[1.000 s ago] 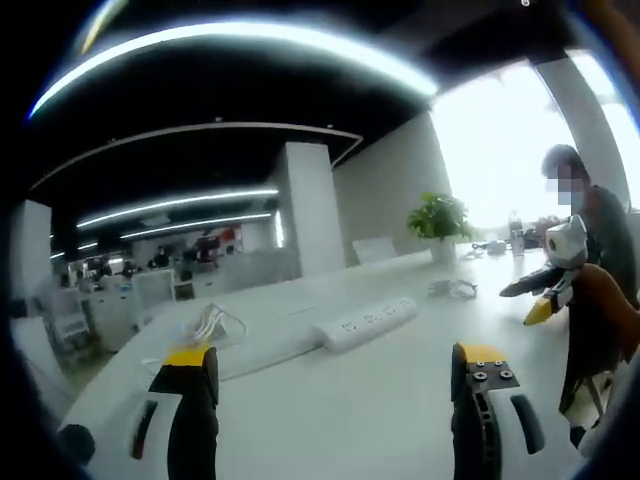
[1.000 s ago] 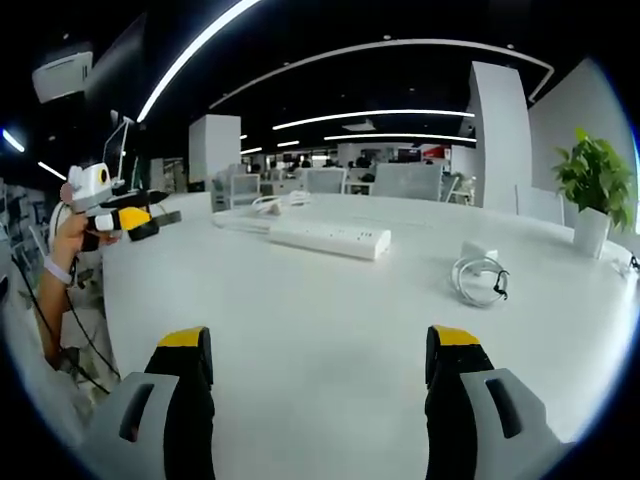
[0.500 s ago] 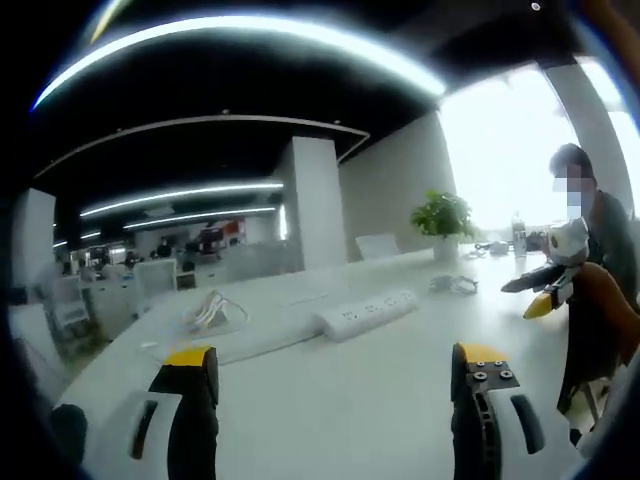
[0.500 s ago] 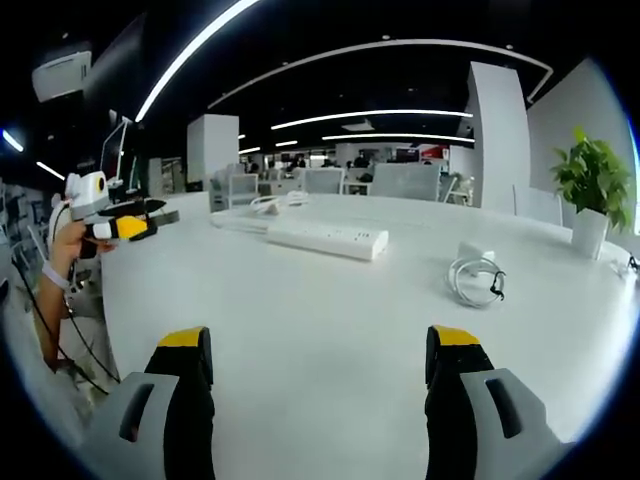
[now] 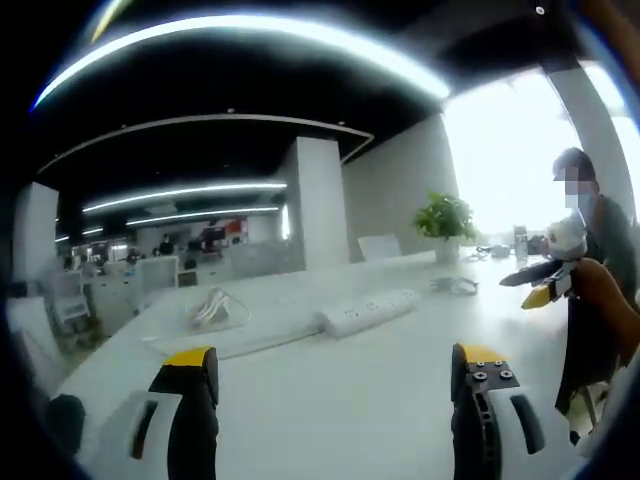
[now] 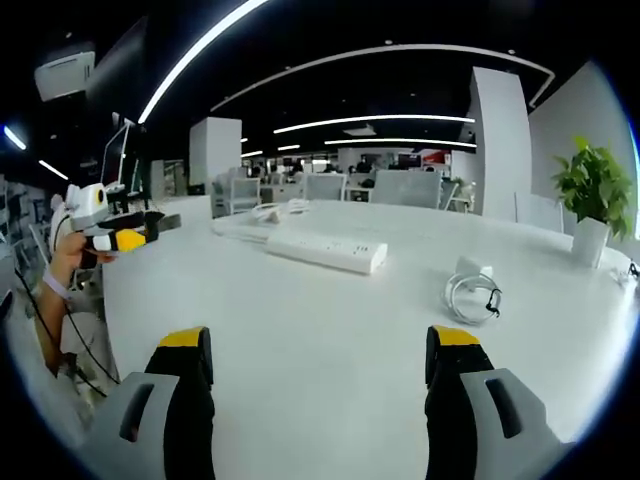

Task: Straighten the power strip on the desk, plug the charger into it

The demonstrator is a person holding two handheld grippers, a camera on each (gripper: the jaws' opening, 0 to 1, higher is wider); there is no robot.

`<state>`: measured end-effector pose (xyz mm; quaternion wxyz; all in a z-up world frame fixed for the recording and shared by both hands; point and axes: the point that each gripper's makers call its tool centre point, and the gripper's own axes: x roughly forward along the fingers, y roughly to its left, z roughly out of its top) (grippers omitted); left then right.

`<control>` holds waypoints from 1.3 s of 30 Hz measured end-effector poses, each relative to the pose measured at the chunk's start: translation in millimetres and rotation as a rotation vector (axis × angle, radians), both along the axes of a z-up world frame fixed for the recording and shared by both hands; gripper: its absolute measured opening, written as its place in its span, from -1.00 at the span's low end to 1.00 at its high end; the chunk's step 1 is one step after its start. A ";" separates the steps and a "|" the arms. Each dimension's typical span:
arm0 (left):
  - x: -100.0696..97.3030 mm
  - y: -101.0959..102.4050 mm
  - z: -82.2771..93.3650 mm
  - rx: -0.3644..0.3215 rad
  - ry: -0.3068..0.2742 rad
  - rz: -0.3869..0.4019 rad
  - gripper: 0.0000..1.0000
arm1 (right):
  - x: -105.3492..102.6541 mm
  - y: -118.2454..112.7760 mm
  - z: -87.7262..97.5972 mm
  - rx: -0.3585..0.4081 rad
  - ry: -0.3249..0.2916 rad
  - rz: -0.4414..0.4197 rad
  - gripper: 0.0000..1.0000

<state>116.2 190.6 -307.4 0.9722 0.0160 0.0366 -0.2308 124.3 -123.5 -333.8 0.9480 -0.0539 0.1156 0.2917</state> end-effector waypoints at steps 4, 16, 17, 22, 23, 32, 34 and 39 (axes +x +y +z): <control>0.0 -1.9 -2.1 0.001 0.004 -0.002 0.99 | 4.8 -3.5 8.1 -0.006 -0.013 -0.004 0.74; 2.7 -5.5 -10.0 0.013 0.026 -0.002 0.99 | 31.9 -14.0 38.5 0.012 -0.050 0.014 0.74; 2.7 -6.1 -10.0 0.011 0.025 -0.004 0.99 | 34.2 -15.0 41.3 0.019 -0.053 0.016 0.74; 2.9 -8.5 -10.9 0.008 0.027 -0.010 0.99 | 46.2 -21.5 54.0 0.052 -0.057 0.026 0.74; 3.2 -9.0 -11.4 0.005 0.029 -0.011 0.99 | 47.7 -22.4 55.6 0.054 -0.058 0.026 0.74; 4.9 -20.7 -22.0 0.020 0.057 -0.032 0.99 | 74.6 -30.0 73.6 0.077 -0.052 0.054 0.74; 4.6 -23.5 -22.4 0.023 0.058 -0.037 0.99 | 81.9 -32.9 77.6 0.083 -0.052 0.055 0.74; 5.3 -27.2 -20.2 0.018 0.055 -0.043 0.99 | 98.0 -37.9 81.3 0.084 -0.046 0.045 0.74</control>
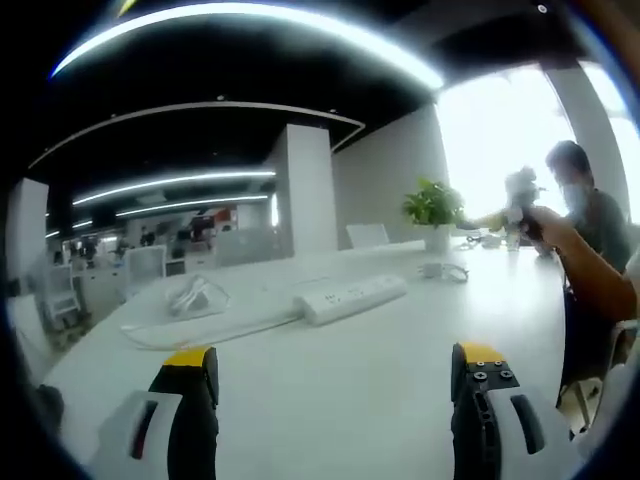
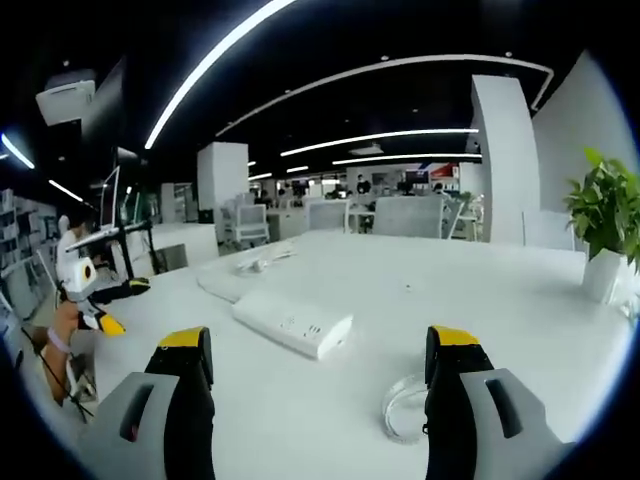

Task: Straighten the power strip on the desk, plug the charger into it

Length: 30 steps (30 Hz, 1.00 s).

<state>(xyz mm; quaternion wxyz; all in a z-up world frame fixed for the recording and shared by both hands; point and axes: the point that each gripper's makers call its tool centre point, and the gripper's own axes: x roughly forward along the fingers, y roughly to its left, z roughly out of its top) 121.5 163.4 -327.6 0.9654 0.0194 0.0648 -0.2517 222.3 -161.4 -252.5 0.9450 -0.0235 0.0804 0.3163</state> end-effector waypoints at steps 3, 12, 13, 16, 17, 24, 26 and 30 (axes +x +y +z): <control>0.8 -2.2 0.2 -0.002 0.005 -0.002 0.99 | 11.2 -4.0 0.3 0.003 0.001 -0.005 0.74; 3.1 -4.9 -7.0 0.010 0.048 -0.002 0.99 | 62.9 -38.9 -9.4 0.044 0.005 -0.145 0.73; 3.2 -5.3 -7.3 0.011 0.050 -0.001 0.99 | 66.2 -41.8 -9.4 0.032 -0.005 -0.156 0.73; 4.1 -5.2 -7.2 0.009 0.051 0.003 0.99 | 78.0 -48.2 -10.0 0.053 -0.006 -0.175 0.73; 4.3 -5.3 -7.3 0.009 0.051 0.003 0.99 | 81.8 -49.6 -10.6 0.062 -0.004 -0.177 0.72; 4.4 -7.9 -5.7 0.009 0.048 -0.003 0.99 | 107.4 -60.0 -30.2 0.032 0.024 -0.207 0.72; 4.8 -7.5 -4.8 0.006 0.045 -0.002 0.99 | 113.2 -63.7 -36.7 0.027 0.031 -0.213 0.71; 4.3 -8.3 -4.1 0.005 0.041 -0.007 0.99 | 120.1 -67.6 -44.9 0.012 0.024 -0.213 0.69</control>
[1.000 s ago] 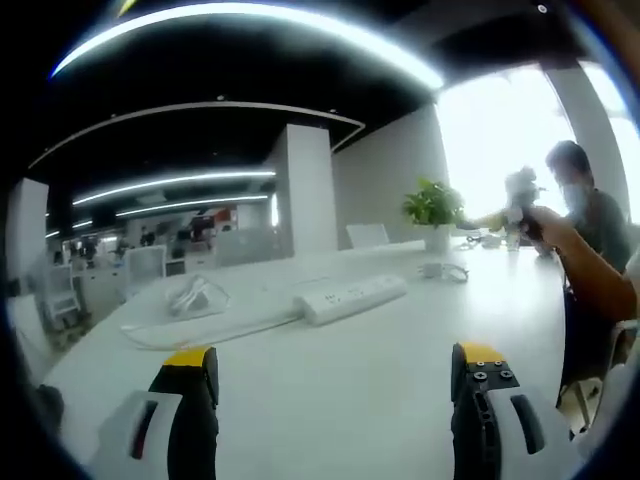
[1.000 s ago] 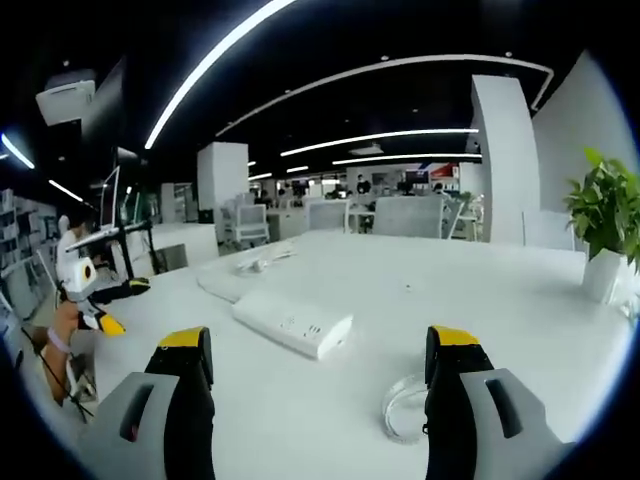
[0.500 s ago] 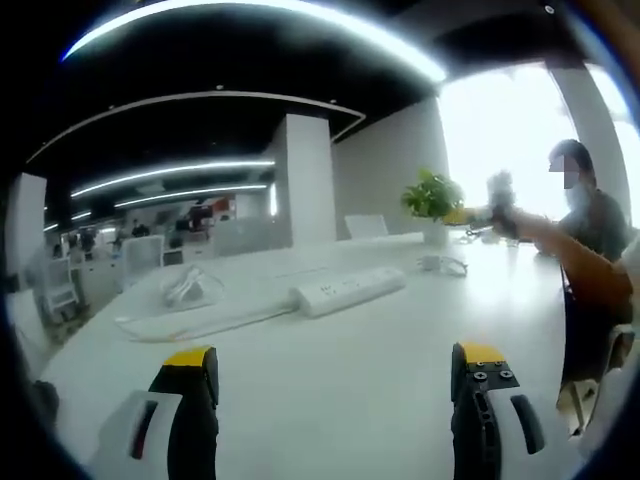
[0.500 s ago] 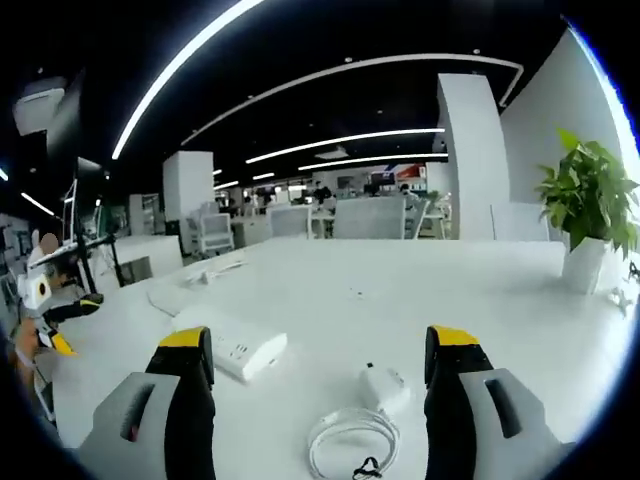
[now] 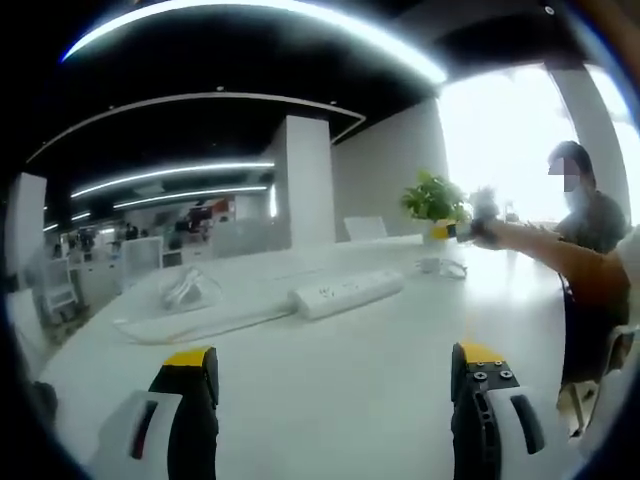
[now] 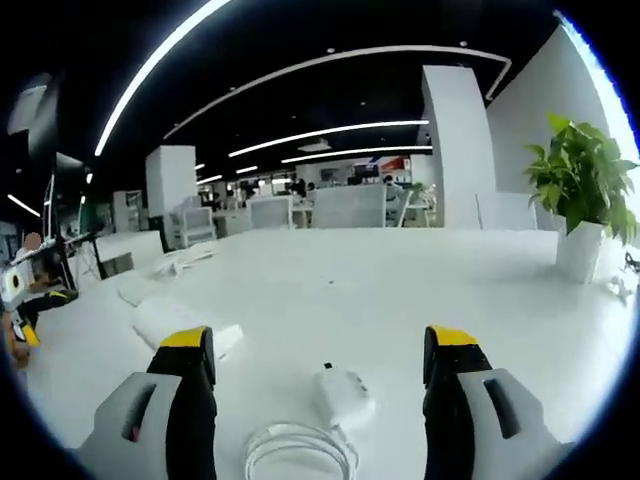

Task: Straighten the power strip on the desk, plug the charger into it

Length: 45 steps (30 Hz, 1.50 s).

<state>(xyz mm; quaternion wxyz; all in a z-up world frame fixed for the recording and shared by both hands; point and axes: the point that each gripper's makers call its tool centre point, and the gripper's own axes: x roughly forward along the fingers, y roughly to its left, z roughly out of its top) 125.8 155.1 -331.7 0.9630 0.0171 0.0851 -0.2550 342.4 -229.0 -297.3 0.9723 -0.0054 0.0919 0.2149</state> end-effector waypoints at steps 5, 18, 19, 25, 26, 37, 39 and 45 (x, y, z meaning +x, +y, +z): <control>-0.6 0.2 0.7 -0.005 -0.006 0.000 0.99 | 8.3 -3.4 -2.5 -0.015 -0.045 0.019 0.64; -1.1 1.2 0.8 -0.014 -0.006 0.001 0.99 | 14.4 -2.4 -13.5 -0.043 -0.106 0.094 0.81; -1.2 1.1 1.0 -0.014 -0.007 0.000 0.99 | 15.2 -2.7 -15.5 -0.056 -0.110 0.098 0.84; -1.4 1.5 1.3 -0.017 -0.009 0.001 0.99 | 17.3 -4.7 -20.0 -0.090 -0.137 0.119 0.95; -1.5 1.5 1.1 -0.016 -0.009 0.000 0.99 | 17.0 -4.3 -20.3 -0.085 -0.136 0.122 0.94; -3.2 3.0 0.8 -0.018 -0.012 0.003 0.99 | 17.5 1.6 -19.8 0.000 -0.171 0.187 1.00; -3.3 3.7 0.8 -0.019 -0.012 0.005 0.99 | 18.5 1.8 -21.0 0.010 -0.174 0.195 0.99; -3.3 4.4 2.5 -0.017 -0.013 0.008 0.99 | 18.5 4.8 -32.0 0.015 -0.149 0.223 0.89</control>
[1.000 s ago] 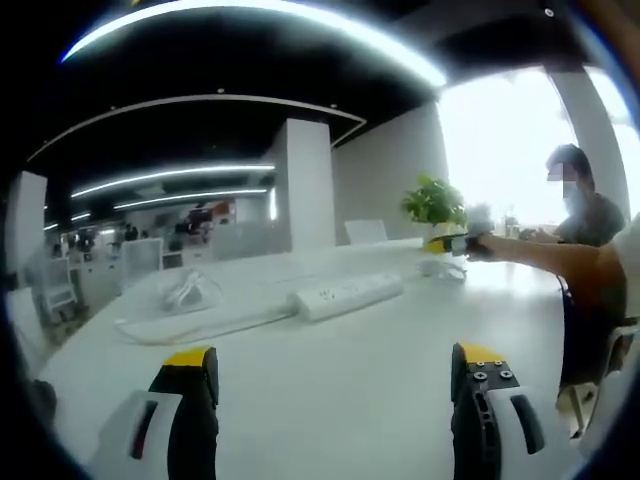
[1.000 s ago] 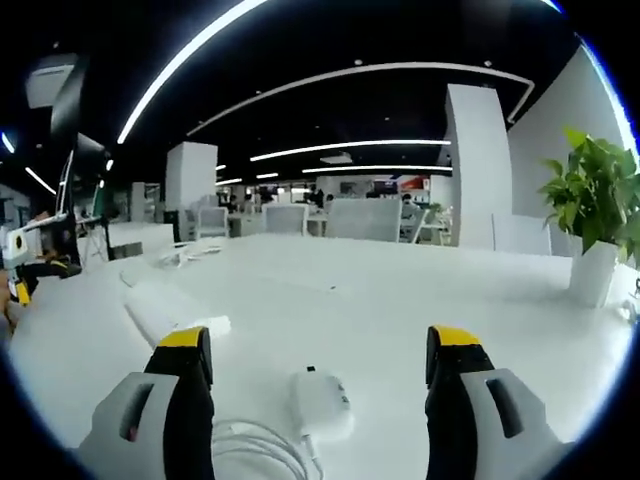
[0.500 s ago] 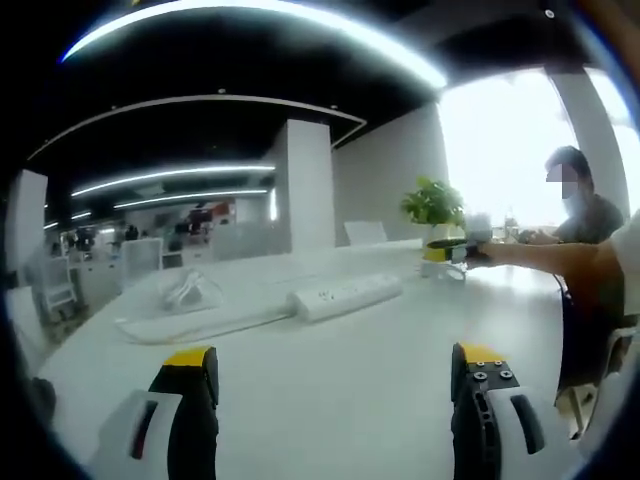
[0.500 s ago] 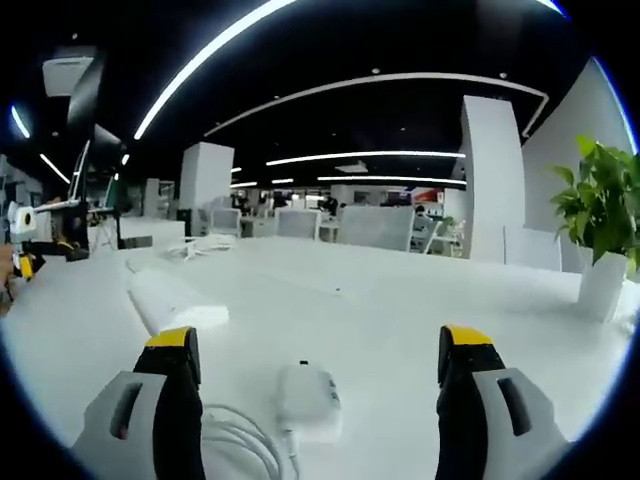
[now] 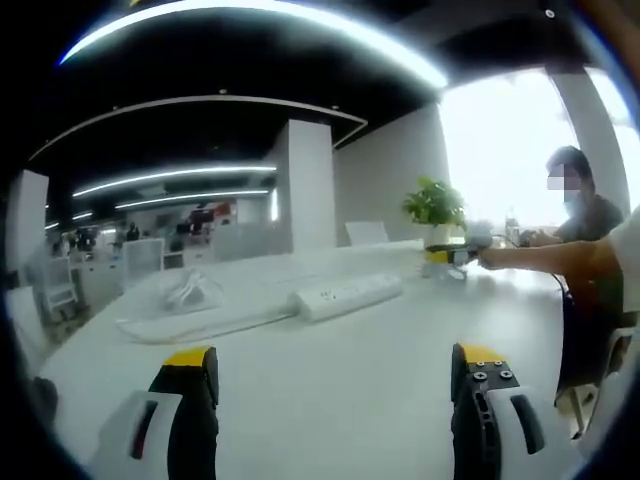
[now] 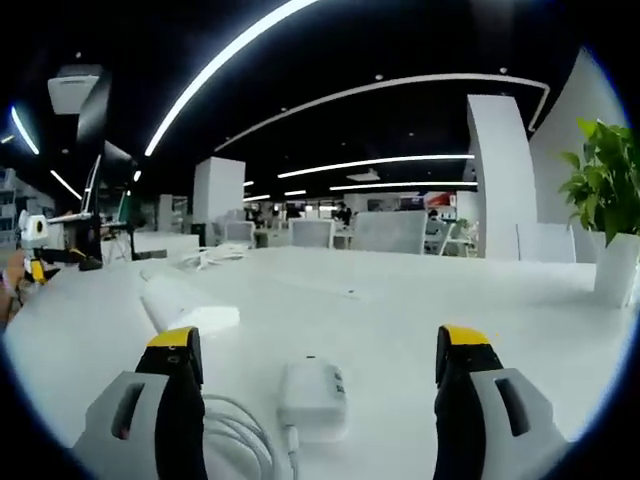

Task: Straighten the power strip on the desk, plug the charger into it

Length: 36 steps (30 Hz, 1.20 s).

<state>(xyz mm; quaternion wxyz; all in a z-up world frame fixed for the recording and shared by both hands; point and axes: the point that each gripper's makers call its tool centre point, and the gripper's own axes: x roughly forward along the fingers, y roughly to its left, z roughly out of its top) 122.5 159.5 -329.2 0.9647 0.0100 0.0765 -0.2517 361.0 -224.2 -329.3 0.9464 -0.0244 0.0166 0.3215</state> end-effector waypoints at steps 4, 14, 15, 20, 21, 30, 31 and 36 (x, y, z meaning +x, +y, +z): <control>0.5 -0.5 0.9 0.001 -0.001 -0.001 0.99 | 1.0 -1.2 1.3 0.015 0.005 -0.009 0.83; 1.5 -1.1 1.6 -0.001 -0.003 -0.006 0.99 | 0.1 0.9 -10.6 -0.036 0.025 -0.008 0.53; 1.6 -0.8 2.0 -0.003 -0.004 -0.005 0.99 | -1.1 2.5 -13.8 -0.055 0.031 -0.005 0.47; 1.6 0.8 1.2 -0.008 -0.005 -0.003 0.99 | -0.7 1.7 -19.2 -0.076 0.048 -0.013 0.34; 1.6 0.9 0.9 -0.008 -0.003 -0.003 0.99 | -0.4 0.5 -19.5 -0.083 0.050 -0.017 0.33; 1.0 2.0 -1.5 -0.013 -0.001 -0.001 0.99 | -12.8 -6.9 -9.9 -0.099 0.068 -0.014 0.21; 1.2 1.6 -2.0 -0.014 0.000 -0.001 0.99 | -13.9 -9.0 -11.3 -0.111 0.077 -0.014 0.18; 1.2 -2.9 -1.8 -0.019 -0.003 -0.011 0.99 | -16.4 -12.4 -14.3 -0.108 0.090 0.000 0.15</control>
